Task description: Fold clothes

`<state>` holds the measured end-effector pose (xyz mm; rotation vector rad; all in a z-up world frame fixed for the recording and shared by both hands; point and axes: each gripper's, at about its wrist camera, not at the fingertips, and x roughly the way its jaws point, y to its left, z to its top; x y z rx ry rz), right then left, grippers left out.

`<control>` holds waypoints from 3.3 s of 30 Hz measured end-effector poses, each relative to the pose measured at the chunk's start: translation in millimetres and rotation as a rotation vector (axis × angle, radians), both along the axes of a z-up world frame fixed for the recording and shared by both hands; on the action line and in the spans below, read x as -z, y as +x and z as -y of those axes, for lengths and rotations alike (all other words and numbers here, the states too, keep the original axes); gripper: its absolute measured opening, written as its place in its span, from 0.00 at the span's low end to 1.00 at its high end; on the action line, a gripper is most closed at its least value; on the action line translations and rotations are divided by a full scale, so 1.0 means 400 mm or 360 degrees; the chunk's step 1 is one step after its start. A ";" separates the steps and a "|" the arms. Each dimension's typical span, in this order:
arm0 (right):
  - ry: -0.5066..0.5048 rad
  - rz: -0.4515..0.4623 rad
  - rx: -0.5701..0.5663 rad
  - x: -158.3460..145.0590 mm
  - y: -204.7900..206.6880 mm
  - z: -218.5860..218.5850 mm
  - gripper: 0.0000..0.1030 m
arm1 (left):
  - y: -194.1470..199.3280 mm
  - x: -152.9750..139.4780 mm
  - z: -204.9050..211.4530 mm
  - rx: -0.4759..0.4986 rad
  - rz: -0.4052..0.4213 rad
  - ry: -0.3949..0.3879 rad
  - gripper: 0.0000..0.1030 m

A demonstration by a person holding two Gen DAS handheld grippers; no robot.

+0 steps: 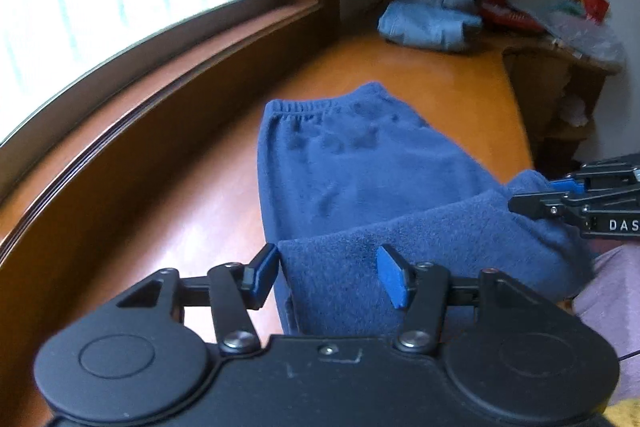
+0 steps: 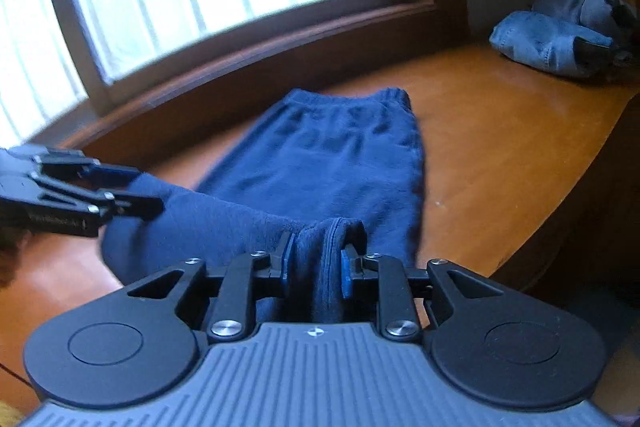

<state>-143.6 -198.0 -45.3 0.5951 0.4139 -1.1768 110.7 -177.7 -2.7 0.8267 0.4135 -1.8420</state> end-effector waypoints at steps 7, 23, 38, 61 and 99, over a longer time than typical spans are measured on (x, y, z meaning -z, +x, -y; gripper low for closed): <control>0.0016 -0.0018 0.0023 0.040 0.002 0.049 0.27 | -0.008 0.043 0.070 -0.0009 0.0041 0.0016 0.58; -0.0069 0.0201 -0.0171 -0.033 -0.025 -0.027 0.36 | -0.090 -0.006 -0.046 0.0132 -0.0086 0.0092 0.59; 0.0135 0.0540 0.0142 0.007 -0.229 0.030 0.29 | -0.091 0.035 -0.039 0.0105 -0.0086 0.0103 0.63; 0.0131 0.0602 0.0056 -0.008 -0.289 0.000 0.28 | -0.083 0.039 -0.038 0.0062 -0.0096 0.0102 0.64; 0.0578 0.1155 0.0072 0.141 -0.290 0.003 0.24 | -0.078 0.042 -0.047 0.0086 -0.0077 0.0079 0.64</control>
